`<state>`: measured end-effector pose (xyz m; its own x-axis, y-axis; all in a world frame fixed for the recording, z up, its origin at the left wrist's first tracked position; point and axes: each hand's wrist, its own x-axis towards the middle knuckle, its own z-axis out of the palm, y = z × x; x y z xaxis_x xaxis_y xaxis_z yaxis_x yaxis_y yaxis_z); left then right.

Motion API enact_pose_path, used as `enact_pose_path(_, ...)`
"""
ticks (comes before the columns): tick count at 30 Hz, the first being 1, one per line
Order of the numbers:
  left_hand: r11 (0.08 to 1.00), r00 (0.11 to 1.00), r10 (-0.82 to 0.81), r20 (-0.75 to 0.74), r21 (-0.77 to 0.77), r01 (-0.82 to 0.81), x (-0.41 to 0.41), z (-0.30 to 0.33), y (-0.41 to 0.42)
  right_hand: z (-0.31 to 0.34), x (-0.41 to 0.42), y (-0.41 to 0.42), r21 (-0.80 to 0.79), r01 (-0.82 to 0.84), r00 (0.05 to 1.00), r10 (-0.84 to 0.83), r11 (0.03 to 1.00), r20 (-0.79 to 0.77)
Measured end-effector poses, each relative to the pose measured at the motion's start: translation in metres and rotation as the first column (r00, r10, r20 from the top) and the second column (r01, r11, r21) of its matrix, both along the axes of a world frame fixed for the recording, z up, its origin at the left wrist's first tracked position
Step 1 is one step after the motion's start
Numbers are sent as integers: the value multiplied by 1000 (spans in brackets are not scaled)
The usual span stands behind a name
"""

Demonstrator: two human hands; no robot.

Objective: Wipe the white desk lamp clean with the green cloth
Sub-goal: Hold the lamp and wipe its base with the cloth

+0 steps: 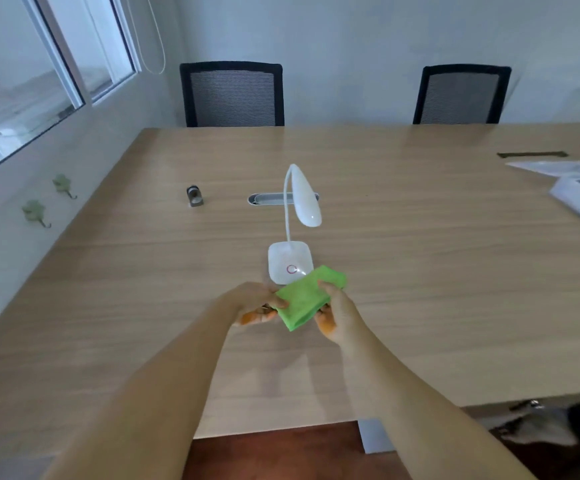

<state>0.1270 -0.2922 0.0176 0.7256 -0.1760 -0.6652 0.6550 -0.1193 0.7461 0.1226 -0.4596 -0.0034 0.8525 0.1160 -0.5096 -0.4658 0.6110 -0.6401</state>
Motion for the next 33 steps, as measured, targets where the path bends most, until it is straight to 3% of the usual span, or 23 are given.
enact_pose_path(3,1000,999,-30,-18,-9,30,6,-9,-18,-3,-1,-10,-16,-66,993,67,998,92)
enact_pose_path(5,996,997,-69,-23,48,70,11,-14,-19,1,6,-18,-138,-82,990,97,987,100)
enact_pose_path(7,972,992,-121,40,208,110,20,-19,-12,7,22,-27,-352,-42,994,76,935,83)
enact_pose_path(9,855,962,-212,172,510,97,34,-27,3,14,40,-39,-639,3,996,58,769,74)
enact_pose_path(12,599,903,-368,223,799,47,49,-33,24,24,64,-51,-923,13,973,208,384,100)
enact_pose_path(16,521,793,-552,258,849,86,71,-35,33,21,93,-38,-977,206,849,506,-57,150)
enact_pose_path(19,539,752,-601,271,832,130,92,-39,36,10,108,-21,-929,303,745,661,-213,91)
enact_pose_path(23,407,694,-709,124,876,259,107,-46,39,2,117,-6,-914,290,685,728,-285,-10)
enact_pose_path(29,395,667,-732,140,884,249,112,-49,42,-21,115,-8,-949,156,581,803,-274,-136)
enact_pose_path(33,379,659,-741,132,892,247,112,-49,43,-22,94,-19,-949,159,511,845,-272,-156)
